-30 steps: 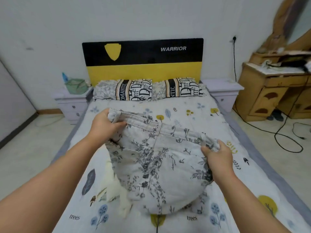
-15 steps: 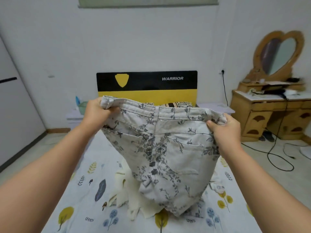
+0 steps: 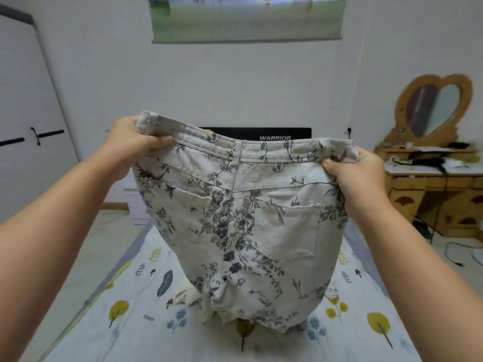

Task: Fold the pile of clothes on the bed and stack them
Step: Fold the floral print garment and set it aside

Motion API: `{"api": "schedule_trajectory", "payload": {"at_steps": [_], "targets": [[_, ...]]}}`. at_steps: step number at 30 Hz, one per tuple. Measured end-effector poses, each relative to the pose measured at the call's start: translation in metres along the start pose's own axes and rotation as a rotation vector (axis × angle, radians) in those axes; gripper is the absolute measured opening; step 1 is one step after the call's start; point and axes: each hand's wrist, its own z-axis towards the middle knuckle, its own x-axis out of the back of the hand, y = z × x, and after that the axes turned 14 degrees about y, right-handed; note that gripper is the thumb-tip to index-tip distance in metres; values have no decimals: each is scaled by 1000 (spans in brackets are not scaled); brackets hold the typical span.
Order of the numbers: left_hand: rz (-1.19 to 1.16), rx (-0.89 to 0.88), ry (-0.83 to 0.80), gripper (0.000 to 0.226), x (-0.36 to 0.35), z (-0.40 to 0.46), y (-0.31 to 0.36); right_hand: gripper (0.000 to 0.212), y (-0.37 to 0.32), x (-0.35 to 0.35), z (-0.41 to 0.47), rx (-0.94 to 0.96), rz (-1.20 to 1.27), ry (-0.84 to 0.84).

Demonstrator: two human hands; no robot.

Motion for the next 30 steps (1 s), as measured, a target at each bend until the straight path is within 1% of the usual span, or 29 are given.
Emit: {"api": "schedule_trajectory", "payload": {"at_steps": [4,8,12,15,18,21,26,30], "targets": [[-11,-18,18,25,16,-28,41,27,-33,35,-16,-20,59,-47],[0,-29,17,20,36,-44,84,23,-74,67,-33,-9,125,-108],[-1,-43,-22,19,53,-50,118,20,-107,93,-45,-42,229,-148],[7,-11,-54,19,54,-52,127,22,-113,104,-50,-56,242,-166],[63,44,-116,20,42,-59,114,20,-99,110,-53,-113,194,-171],[145,111,-220,17,24,-69,85,17,-70,115,-55,-196,99,-166],[234,208,-338,25,-12,-85,30,15,-14,124,-59,-312,-32,-115],[253,265,-414,16,-41,-92,-13,17,27,132,-65,-406,-80,-63]]}}
